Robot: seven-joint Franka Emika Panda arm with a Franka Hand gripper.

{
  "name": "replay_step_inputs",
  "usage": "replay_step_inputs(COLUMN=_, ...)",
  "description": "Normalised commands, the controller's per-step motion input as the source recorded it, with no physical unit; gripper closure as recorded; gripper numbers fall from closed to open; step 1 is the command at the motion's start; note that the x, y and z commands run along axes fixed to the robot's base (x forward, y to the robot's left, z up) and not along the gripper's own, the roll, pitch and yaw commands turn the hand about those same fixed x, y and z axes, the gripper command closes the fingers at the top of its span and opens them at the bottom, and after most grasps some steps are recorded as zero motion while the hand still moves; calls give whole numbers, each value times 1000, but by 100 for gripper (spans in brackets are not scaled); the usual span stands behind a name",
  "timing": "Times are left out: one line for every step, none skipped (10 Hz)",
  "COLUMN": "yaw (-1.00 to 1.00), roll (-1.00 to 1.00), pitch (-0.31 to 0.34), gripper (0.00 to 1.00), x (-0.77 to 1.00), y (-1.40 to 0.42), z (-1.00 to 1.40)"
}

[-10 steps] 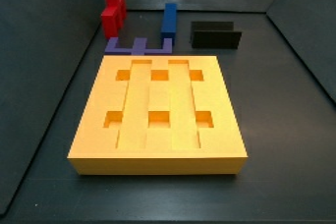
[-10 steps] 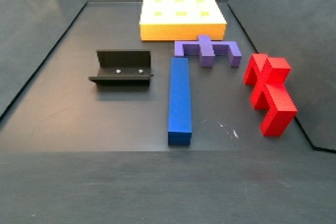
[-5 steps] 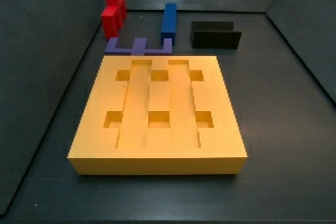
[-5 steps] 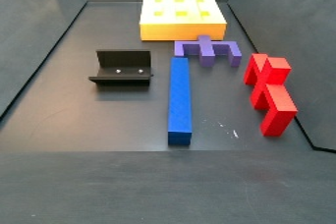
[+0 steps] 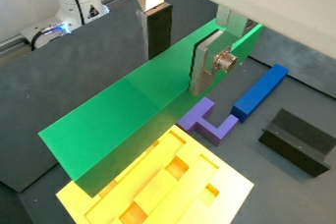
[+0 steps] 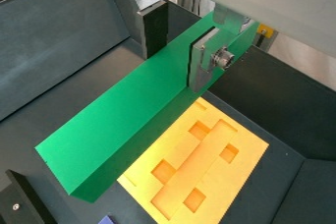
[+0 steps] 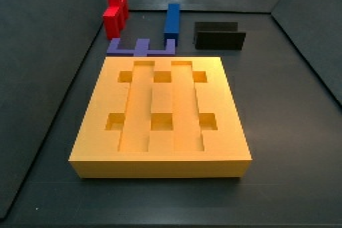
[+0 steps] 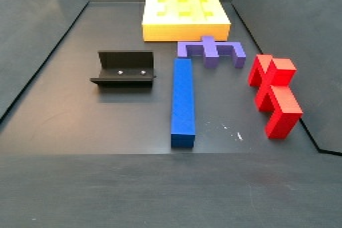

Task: Pick up the green object. Move up. Move to above the board. Insert the green object.
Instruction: Insert the green object.

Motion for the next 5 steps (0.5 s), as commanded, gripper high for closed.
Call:
replay_step_inputs(yaw=0, roll=0, pitch=-80, gripper=100, x=-57, y=0, z=-883)
replay_step_inputs(yaw=0, roll=0, pitch=-90, gripper=100, x=-103, y=0, z=-1000)
replay_step_inputs(yaw=0, roll=11, pitch=-104, gripper=100, x=-154, y=0, z=-1000)
replay_step_inputs(yaw=0, roll=44, pitch=-116, gripper=100, x=-191, y=0, z=-1000)
replay_step_inputs(yaw=0, roll=56, pitch=-124, gripper=100, x=-214, y=-6, z=-1000)
